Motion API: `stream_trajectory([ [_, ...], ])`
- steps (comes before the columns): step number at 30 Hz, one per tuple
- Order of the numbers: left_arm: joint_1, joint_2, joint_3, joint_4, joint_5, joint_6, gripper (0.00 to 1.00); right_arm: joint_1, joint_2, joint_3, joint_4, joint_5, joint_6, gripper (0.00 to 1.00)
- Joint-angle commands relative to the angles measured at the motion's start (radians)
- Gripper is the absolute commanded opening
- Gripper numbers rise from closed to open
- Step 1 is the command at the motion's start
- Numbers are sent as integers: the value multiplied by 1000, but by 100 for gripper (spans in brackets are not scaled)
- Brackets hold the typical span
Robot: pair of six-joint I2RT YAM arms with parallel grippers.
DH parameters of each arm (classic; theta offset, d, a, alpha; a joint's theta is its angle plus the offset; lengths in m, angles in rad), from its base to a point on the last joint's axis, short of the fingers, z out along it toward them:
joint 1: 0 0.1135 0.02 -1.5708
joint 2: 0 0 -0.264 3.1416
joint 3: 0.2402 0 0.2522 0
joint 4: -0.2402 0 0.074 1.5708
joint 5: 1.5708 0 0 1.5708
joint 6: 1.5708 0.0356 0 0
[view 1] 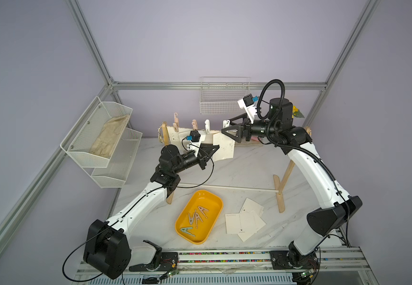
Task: Remove the postcards from the strings
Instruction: Pinch the postcard on the clothesline, then remove the clamp from the clothesline.
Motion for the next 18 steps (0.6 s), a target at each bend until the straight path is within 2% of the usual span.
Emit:
stream_trajectory([
  [1,7,1,20,63,9,-31,0,-2,19,37,-38,-79,-36,84],
  [4,9,5,22,69,11,-42,0,-3,8,5,17,-139,-43,78],
  [8,12,13,23,71,14,-50,0,-1,-32,-66,150,-159,-19,72],
  [18,17,27,31,71,21,-69,0,0,-16,-56,185,-168,0,48],
])
